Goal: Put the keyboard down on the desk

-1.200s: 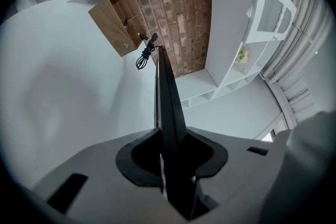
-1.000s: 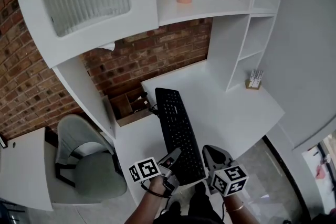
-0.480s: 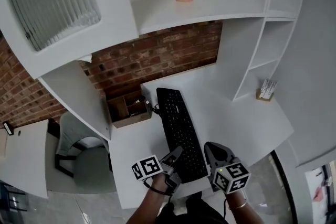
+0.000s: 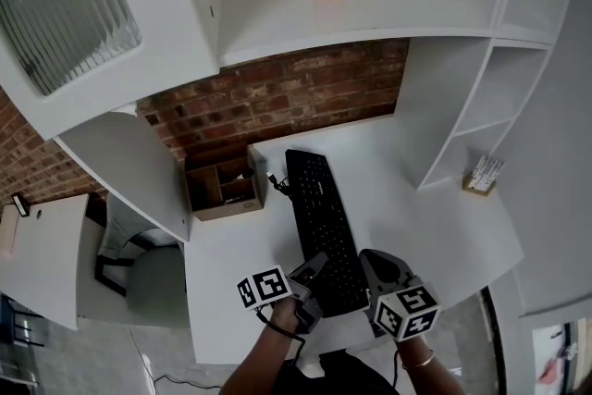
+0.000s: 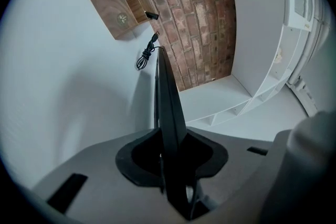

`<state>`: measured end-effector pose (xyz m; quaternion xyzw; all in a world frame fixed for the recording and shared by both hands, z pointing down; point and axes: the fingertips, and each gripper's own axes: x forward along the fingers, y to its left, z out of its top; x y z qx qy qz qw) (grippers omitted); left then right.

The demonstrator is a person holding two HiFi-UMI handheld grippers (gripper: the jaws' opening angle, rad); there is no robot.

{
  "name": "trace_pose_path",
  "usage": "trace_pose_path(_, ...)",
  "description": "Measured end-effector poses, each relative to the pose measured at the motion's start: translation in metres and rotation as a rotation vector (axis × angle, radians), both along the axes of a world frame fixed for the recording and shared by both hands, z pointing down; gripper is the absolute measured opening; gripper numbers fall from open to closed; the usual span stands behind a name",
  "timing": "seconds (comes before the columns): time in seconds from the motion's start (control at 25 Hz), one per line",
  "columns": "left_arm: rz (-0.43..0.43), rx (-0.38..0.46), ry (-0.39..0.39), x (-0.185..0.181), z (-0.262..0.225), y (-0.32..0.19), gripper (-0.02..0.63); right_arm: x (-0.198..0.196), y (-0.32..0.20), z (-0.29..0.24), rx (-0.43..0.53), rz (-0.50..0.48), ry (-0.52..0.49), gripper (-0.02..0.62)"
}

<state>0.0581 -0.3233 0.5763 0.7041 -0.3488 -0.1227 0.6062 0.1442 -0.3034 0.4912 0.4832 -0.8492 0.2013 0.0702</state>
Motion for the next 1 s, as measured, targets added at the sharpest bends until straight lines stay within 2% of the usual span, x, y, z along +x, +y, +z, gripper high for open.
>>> trace_pose_path(0.56,-0.021,-0.007,0.005,0.005,0.02,-0.028,0.107,0.003,-0.022,0.018,-0.043,-0.042,0.003,0.006)
trace_pose_path(1.0,-0.025,-0.047,-0.052,0.003,0.043,-0.038,0.107,0.008,-0.027,0.024,-0.057,-0.04,0.012,0.006)
